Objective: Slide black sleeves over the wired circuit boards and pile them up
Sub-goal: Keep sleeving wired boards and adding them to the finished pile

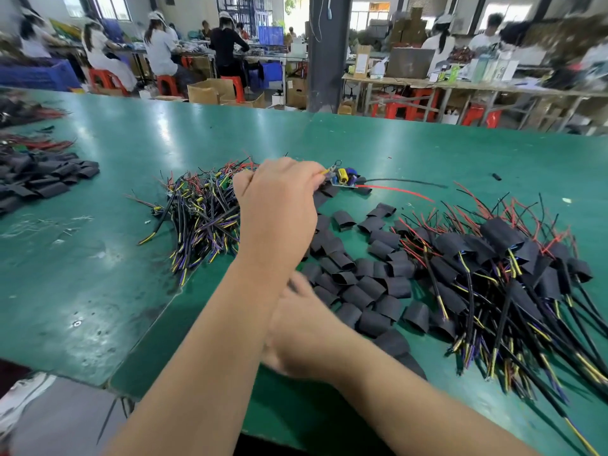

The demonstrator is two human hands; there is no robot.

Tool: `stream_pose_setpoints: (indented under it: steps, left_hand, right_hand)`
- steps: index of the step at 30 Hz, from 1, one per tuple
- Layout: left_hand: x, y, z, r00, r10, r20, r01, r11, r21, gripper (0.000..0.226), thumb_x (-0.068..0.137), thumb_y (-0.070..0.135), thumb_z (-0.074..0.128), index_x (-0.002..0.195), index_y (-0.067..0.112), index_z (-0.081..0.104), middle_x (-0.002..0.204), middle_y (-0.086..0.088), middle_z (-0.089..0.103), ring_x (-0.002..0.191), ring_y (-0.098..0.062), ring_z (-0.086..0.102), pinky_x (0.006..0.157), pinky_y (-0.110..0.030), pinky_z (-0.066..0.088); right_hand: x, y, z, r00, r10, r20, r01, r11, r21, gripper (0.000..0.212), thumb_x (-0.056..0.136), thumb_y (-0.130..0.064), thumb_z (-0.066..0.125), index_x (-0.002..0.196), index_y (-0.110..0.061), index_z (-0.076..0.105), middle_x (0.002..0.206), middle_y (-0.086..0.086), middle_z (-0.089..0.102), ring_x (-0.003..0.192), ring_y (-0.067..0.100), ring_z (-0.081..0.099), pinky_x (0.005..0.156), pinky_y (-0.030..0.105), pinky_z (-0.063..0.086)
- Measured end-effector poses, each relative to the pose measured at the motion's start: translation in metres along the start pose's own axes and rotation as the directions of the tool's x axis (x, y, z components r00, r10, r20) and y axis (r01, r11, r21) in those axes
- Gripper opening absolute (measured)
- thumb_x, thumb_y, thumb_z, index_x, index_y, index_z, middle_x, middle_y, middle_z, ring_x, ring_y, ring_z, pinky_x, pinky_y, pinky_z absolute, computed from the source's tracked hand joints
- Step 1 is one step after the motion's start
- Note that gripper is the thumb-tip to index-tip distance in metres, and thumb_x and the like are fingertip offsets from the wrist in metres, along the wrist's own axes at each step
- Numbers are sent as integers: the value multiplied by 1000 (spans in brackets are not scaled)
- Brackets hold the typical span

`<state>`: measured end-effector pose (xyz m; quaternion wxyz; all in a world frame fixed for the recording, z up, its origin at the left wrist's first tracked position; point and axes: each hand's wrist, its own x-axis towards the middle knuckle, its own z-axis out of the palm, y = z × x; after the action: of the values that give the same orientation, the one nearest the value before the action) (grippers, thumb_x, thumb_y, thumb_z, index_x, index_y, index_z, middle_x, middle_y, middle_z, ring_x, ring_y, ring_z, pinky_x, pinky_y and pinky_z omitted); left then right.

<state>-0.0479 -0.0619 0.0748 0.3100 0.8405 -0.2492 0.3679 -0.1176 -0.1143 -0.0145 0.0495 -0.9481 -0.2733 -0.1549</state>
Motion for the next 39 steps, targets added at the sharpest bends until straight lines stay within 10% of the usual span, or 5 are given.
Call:
stream_pose_setpoints:
  steps: [4, 11, 19, 26, 39]
  left_hand:
    - [4, 3, -7, 1000, 20, 12, -20, 999, 25, 22, 98, 24, 49, 99, 29, 71, 87, 3, 63, 92, -22, 54, 71, -32, 14]
    - [-9, -18, 1, 999, -38, -11, 38, 999, 3, 21, 93, 22, 52, 98, 22, 72, 90, 0, 68, 93, -25, 59, 77, -35, 21]
    - [-64, -51, 39, 978, -208, -15, 208, 978, -1, 17, 90, 16, 56, 94, 18, 72, 84, 0, 70, 80, -26, 63, 75, -36, 24]
    - [-69, -63, 44, 967, -246, -64, 242, 968, -67, 15, 91, 15, 56, 91, 17, 71, 79, 3, 69, 74, -24, 62, 71, -30, 18]
    - [-74, -69, 47, 965, -257, -51, 251, 963, -95, 18, 92, 18, 53, 91, 19, 70, 78, 6, 68, 73, -22, 60, 71, -29, 17]
  right_hand:
    - [25, -14, 1, 965, 14, 262, -98, 945, 313, 19, 95, -17, 50, 102, -4, 63, 99, 11, 57, 100, 25, 43, 100, 40, 23]
    - [10, 41, 3, 964, 219, 151, -179, 954, -239, 25, 89, -15, 47, 102, -20, 67, 107, -1, 61, 106, 25, 53, 101, 41, 23]
    - [-25, 102, -14, 775, 623, -103, -608, 781, 143, 15, 91, -31, 54, 97, -30, 67, 119, -9, 62, 120, 17, 49, 91, 36, 30]
    - [-27, 167, -13, 579, 812, 77, -782, 580, -231, 41, 97, -16, 44, 138, -15, 42, 137, 10, 49, 124, 33, 45, 100, 41, 35]
    - [-20, 169, -21, 628, 778, 3, -778, 628, 28, 26, 78, -10, 65, 65, -19, 44, 79, 6, 56, 79, 29, 53, 71, 32, 47]
